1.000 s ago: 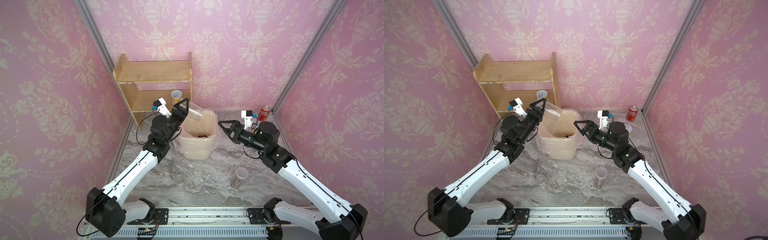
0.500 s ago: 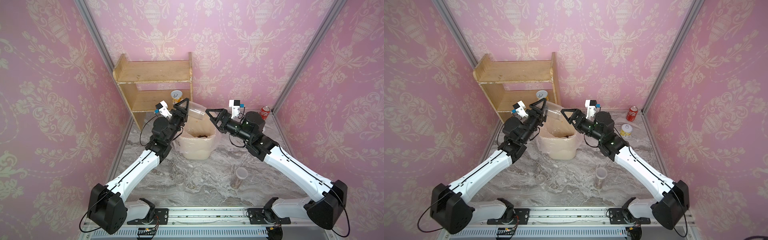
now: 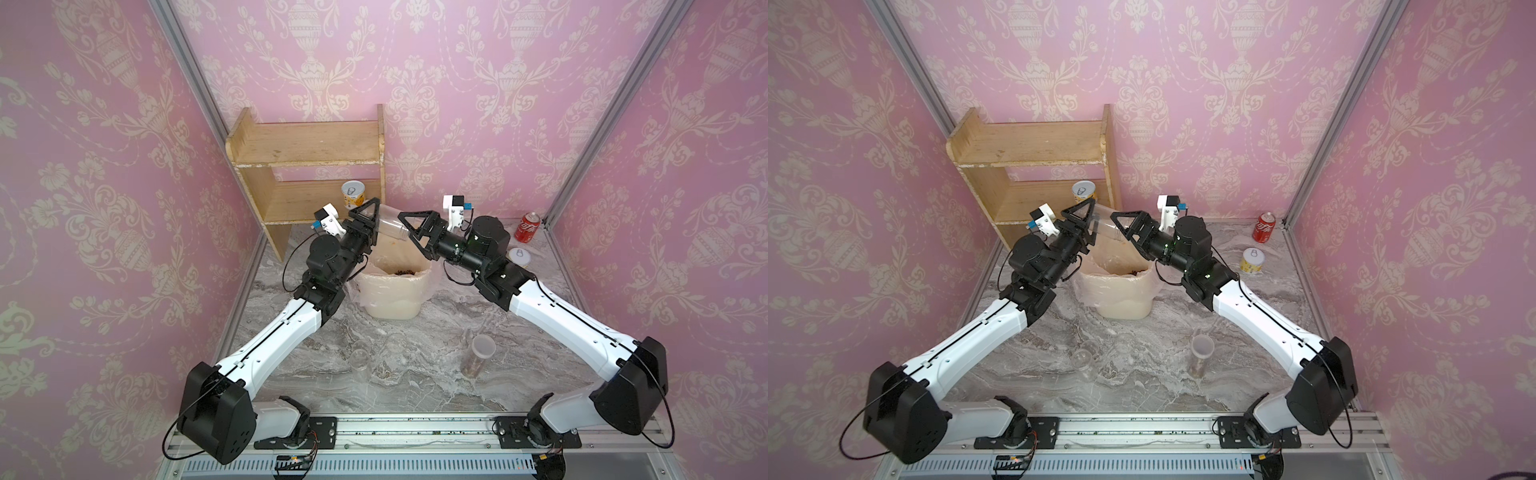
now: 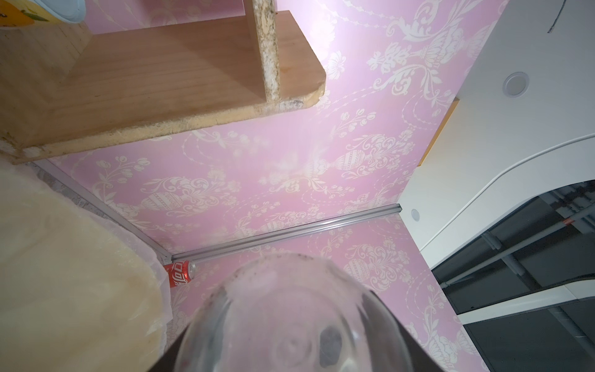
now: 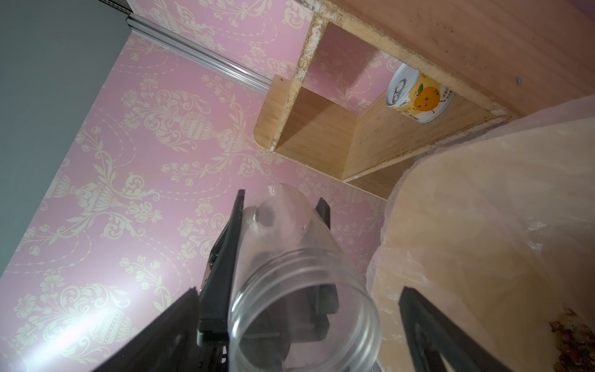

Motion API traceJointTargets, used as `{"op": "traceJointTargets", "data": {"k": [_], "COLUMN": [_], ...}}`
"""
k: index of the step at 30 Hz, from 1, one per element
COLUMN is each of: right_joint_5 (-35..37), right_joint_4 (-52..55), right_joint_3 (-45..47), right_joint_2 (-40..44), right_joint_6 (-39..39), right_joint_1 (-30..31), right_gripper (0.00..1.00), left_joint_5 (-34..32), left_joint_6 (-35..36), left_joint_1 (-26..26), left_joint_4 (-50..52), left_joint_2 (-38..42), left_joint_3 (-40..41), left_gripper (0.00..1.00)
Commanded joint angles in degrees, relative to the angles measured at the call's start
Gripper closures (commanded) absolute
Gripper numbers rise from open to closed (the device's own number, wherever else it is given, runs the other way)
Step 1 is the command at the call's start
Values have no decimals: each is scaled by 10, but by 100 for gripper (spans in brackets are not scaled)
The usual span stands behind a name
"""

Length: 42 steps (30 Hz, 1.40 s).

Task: Empty the moldy dried flower tea in the jars
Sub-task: Place the jar at the center of the board.

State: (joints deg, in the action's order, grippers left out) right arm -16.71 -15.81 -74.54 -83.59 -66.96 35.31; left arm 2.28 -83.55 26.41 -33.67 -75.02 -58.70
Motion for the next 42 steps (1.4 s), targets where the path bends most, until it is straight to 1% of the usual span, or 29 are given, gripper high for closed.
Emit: {"op": "traceJointTargets", "data": {"k": [1,19,27,30,36,40,42], "right_joint_5": [-9,-33,-30,-29,-27,-24,-19], "right_joint_4": [-30,-63,-66,-66,-51,-22,11], "right_joint_3": [-23,-57,-51,-48,-47,-46,-46], "right_joint_2": [-6,-58,-61,-59,-46,-20,-3], "right_joint_6": [-14,-51,-55,-53,-33,-1,24], "right_joint_1": [5,14,14,14,13,13,13], "right_gripper": [3,20,35,39,45,47,47], "left_joint_5": [12,18,22,25,23,26,30], "left_joint_6": [-10,-30,-51,-49,-31,15,48], "left_joint_1": [-2,-2,-2,-2,-4,-11,-20], "left_joint_4": [-24,-34,-49,-48,-38,-1,26], "left_joint_2": [2,-6,-14,-15,-8,11,27], "left_joint_3": [6,6,12,9,9,7,7], "left_gripper": [83,81,76,67,26,1,1]}}
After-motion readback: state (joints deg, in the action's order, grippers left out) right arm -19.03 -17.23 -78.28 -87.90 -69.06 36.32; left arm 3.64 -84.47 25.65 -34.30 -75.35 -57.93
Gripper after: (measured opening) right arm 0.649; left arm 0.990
